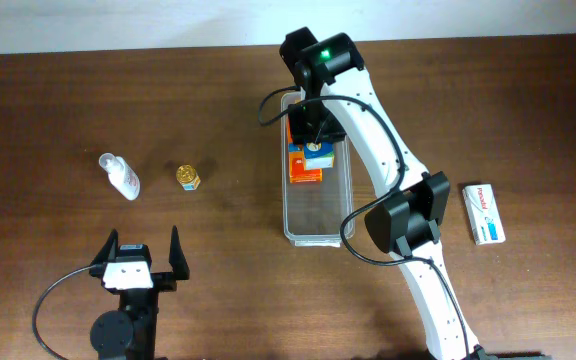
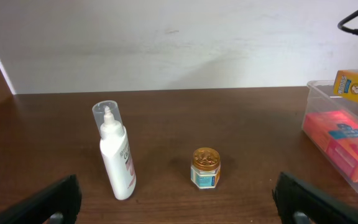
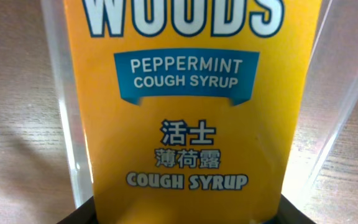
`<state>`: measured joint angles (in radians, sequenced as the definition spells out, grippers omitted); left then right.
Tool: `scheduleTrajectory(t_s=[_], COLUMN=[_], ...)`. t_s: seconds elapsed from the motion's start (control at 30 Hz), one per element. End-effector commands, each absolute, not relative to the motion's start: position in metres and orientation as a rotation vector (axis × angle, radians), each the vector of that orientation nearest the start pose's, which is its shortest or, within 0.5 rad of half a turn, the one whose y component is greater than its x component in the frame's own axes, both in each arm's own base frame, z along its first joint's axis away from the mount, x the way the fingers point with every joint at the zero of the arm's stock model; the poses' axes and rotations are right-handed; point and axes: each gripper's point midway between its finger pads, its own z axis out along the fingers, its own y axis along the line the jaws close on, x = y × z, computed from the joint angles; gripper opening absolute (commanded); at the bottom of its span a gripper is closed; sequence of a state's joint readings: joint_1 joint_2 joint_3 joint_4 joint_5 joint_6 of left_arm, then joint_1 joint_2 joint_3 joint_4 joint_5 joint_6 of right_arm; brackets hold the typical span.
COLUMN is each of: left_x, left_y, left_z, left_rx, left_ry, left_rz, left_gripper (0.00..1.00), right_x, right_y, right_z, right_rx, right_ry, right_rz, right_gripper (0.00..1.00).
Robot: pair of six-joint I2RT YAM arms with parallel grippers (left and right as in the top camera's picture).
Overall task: Pack container
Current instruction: 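Carry the yellow box left over the container, then lower the yellow box into the container beside the orange box, release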
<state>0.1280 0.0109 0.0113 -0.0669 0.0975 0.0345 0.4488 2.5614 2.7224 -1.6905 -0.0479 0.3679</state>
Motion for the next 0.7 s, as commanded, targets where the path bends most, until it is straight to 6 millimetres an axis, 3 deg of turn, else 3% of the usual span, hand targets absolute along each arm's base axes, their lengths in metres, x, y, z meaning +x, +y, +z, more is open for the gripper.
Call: scheduleTrajectory(t_s=[0.0, 0.67], left_x=[0.245, 0.245], left_y=[0.014, 0.014], left_z=[0.159, 0.159], left_rx=[0.009, 0.01], left_ry=[1.639, 1.639], left_rz=[0.053, 0.052], left_gripper=[0.99, 0.99], right_x=[0.434, 0.443], right_y=[0.216, 0.229], right_z=[0.125, 0.098], right_rx=[-0.108, -0.081], right_ry=[3.078, 3.081], right_rz=[0.084, 0.155], right_gripper=[0.49, 0.5])
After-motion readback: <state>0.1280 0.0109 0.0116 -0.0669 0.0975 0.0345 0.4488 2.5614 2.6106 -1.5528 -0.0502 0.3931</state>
